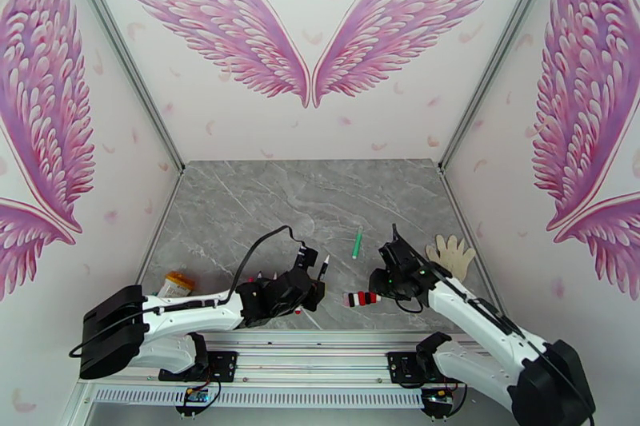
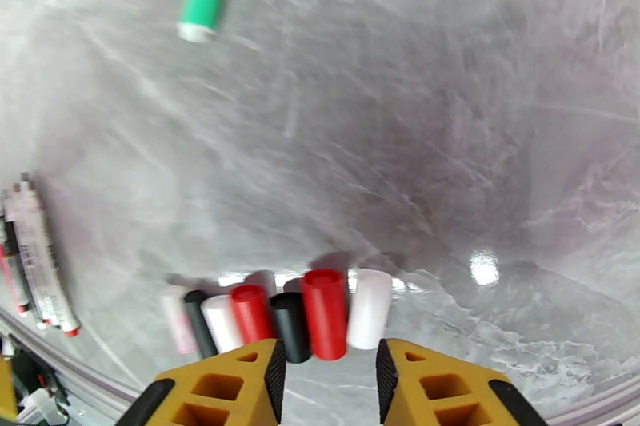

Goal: Open the pen caps

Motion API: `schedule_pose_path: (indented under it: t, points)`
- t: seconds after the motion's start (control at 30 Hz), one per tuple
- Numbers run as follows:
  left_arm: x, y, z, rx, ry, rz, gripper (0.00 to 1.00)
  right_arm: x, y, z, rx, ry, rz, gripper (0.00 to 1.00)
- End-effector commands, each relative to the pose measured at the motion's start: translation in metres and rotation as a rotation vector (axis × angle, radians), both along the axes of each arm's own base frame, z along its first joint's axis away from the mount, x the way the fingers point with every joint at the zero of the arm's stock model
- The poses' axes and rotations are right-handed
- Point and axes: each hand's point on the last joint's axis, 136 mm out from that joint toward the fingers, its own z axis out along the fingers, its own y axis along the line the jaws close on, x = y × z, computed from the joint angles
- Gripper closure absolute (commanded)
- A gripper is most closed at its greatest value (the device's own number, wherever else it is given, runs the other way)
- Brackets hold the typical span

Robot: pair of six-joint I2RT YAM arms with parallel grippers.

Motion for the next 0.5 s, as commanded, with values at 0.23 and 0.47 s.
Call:
schedule_pose_path:
  t: [0.23, 0.47]
  points:
    - [0.010, 0.008, -0.016, 0.148, 0.006, 0.188, 1.00, -0.002, 0.041, 0.044, 0.241, -0.217, 0.204, 0.35]
    - [0.010, 0.009, -0.036, 0.220, 0.050, 0.245, 1.00, -0.009, 0.056, 0.064, 0.350, -0.261, 0.266, 0.11]
